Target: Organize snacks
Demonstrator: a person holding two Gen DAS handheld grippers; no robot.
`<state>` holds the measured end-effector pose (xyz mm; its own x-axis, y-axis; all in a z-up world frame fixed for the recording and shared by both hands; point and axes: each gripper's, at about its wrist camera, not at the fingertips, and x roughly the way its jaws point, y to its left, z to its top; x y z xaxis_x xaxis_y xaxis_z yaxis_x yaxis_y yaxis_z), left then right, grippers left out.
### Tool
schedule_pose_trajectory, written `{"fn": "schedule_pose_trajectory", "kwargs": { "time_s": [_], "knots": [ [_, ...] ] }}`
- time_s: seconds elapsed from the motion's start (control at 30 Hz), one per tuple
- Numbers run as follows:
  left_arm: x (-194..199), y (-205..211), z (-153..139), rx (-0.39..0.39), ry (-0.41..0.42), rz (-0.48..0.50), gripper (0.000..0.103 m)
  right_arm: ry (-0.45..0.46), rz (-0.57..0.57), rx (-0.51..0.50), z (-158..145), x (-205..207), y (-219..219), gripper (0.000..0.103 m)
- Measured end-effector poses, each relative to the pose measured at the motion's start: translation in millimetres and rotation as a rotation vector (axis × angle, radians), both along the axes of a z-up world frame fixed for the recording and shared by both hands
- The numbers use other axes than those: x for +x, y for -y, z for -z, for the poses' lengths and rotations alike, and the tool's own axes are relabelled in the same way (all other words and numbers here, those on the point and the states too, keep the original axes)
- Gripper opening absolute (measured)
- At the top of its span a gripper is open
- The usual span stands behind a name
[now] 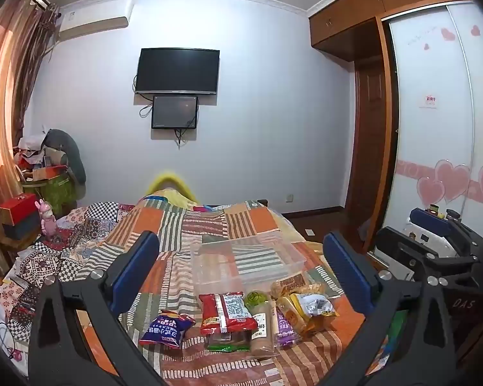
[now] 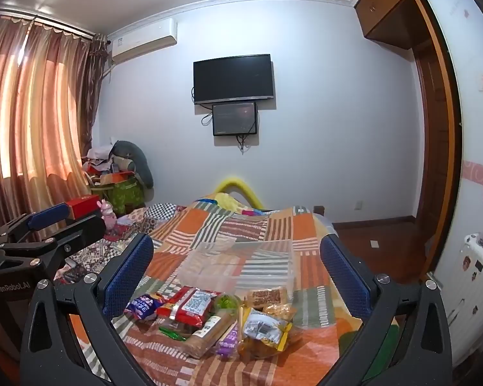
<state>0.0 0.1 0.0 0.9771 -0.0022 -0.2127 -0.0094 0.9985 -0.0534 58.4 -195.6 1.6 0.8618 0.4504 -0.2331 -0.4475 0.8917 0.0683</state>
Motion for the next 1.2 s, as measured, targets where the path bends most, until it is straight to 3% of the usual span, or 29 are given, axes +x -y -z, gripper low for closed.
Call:
{"fn": "schedule_pose_trajectory", "kwargs": {
  "time_s": [1.2],
  "knots": [
    [2.3,-0.7,2.2,-0.003,0.009,0.011,0.103,-0.015,0.004,0.007,1.2,1.6,1.1,0.103]
  ]
}}
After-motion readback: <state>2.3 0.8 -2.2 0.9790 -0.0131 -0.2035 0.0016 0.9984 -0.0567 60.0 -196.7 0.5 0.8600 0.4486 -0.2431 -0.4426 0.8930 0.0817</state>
